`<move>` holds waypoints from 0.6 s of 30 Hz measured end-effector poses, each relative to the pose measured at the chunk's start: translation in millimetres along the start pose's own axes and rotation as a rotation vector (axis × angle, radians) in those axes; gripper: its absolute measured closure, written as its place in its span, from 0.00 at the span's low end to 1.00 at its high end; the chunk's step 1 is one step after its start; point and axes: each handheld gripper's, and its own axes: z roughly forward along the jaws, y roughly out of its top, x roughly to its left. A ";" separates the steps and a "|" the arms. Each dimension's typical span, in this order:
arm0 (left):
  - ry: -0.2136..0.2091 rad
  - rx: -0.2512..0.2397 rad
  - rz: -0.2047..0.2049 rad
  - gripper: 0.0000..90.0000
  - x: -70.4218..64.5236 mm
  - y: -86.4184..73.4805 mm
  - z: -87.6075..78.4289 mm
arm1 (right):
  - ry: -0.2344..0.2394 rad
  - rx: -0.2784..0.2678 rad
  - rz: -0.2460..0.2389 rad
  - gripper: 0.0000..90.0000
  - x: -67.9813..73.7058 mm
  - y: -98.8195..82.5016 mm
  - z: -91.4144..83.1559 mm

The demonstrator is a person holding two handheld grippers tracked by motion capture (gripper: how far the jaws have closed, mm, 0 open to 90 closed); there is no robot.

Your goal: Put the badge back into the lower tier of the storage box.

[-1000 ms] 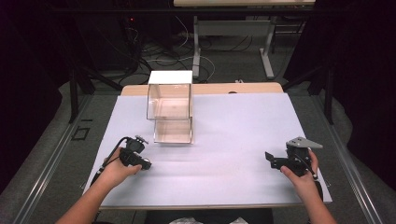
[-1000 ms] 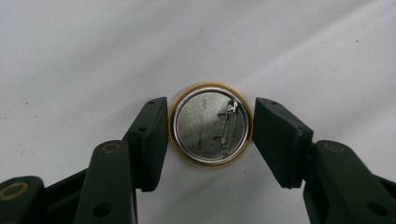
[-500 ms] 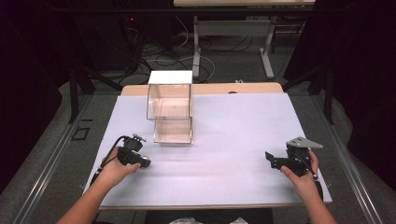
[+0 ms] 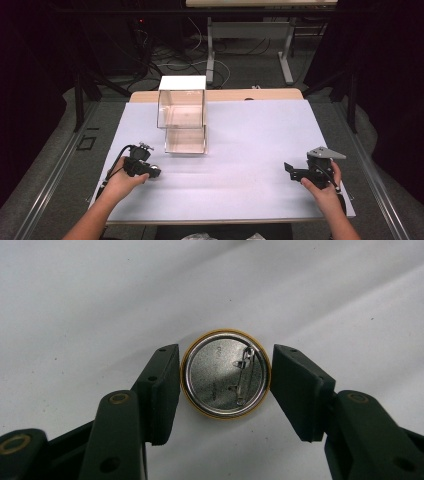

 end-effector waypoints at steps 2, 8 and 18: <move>0.001 -0.011 0.003 0.52 1.5 -0.3 -0.8 | 0.000 0.000 0.002 0.06 0.0 0.0 0.0; -0.010 -0.035 -0.035 0.52 1.7 -2.0 -2.5 | -0.001 -0.002 0.002 0.06 0.2 0.2 0.3; -0.019 -0.067 -0.033 0.52 4.2 -1.3 -8.4 | -0.007 -0.003 0.005 0.06 0.6 0.0 0.5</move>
